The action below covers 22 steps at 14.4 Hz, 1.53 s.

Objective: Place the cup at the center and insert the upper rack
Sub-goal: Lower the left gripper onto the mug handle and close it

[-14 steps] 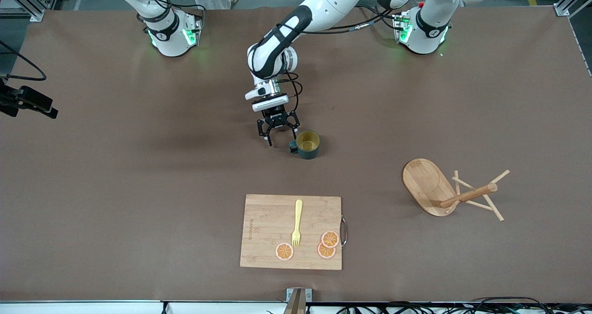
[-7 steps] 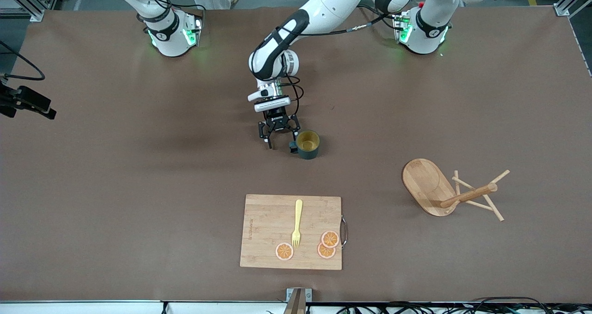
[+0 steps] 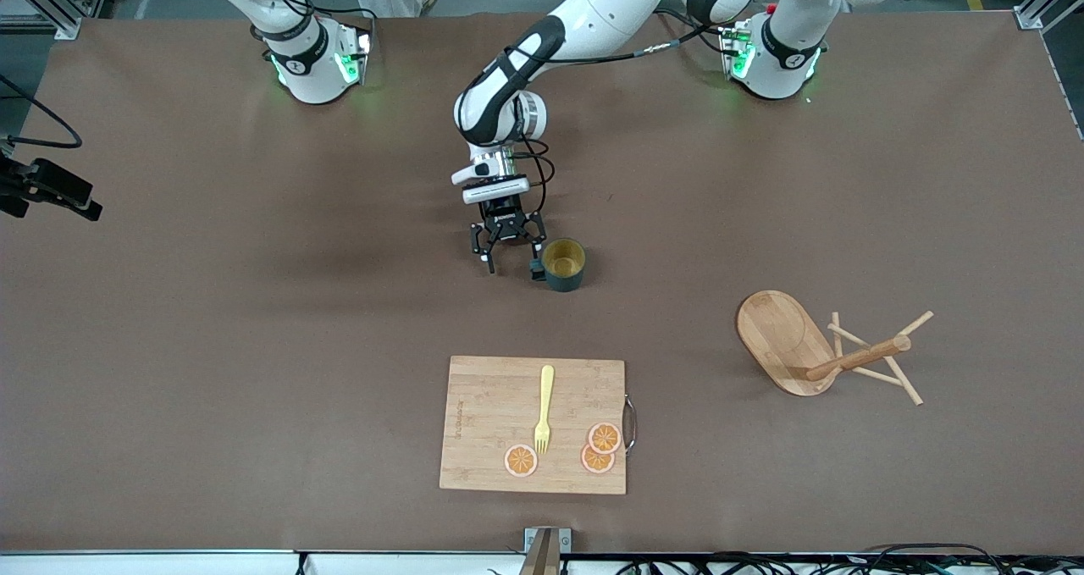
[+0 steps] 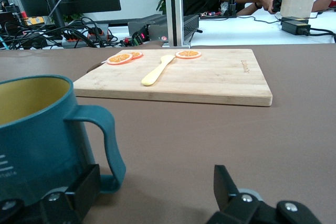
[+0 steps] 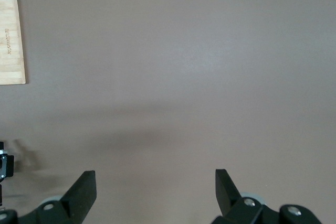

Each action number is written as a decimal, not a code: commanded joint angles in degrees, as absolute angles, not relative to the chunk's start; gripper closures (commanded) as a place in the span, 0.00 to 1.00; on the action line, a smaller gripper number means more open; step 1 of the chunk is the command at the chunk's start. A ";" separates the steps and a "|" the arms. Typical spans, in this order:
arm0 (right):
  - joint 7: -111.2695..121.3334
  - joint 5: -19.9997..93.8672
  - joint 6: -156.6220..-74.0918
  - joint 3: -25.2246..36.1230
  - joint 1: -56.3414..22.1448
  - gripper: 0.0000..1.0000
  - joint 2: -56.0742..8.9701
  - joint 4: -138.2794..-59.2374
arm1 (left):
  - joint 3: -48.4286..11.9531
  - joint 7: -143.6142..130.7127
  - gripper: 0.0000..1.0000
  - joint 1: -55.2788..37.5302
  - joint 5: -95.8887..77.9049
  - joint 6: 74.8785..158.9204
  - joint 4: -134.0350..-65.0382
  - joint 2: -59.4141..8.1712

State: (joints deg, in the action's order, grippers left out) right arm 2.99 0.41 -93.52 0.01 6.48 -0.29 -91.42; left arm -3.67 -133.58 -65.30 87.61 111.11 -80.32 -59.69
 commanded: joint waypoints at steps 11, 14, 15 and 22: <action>4.04 -0.18 -93.69 -0.26 5.98 0.00 1.05 -92.64 | -1.32 -134.21 0.09 -65.65 89.65 111.53 -78.75 -61.17; 4.04 -0.18 -93.60 -0.26 5.98 0.00 1.05 -92.64 | -0.88 -134.21 0.23 -65.65 89.65 112.59 -78.23 -61.17; 4.04 -0.18 -93.60 -0.26 6.06 0.00 1.05 -92.64 | -0.88 -134.30 0.27 -65.65 89.65 112.85 -78.22 -61.08; 4.04 -0.18 -93.60 -0.26 6.06 0.00 0.97 -92.64 | -0.88 -137.99 0.50 -65.65 89.65 112.94 -78.13 -61.08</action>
State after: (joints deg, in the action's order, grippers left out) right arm 3.69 0.39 -93.51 -0.25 6.23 -0.28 -91.42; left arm -1.56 -137.15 -65.28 88.45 112.43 -79.16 -60.22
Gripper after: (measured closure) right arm 0.000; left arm 0.396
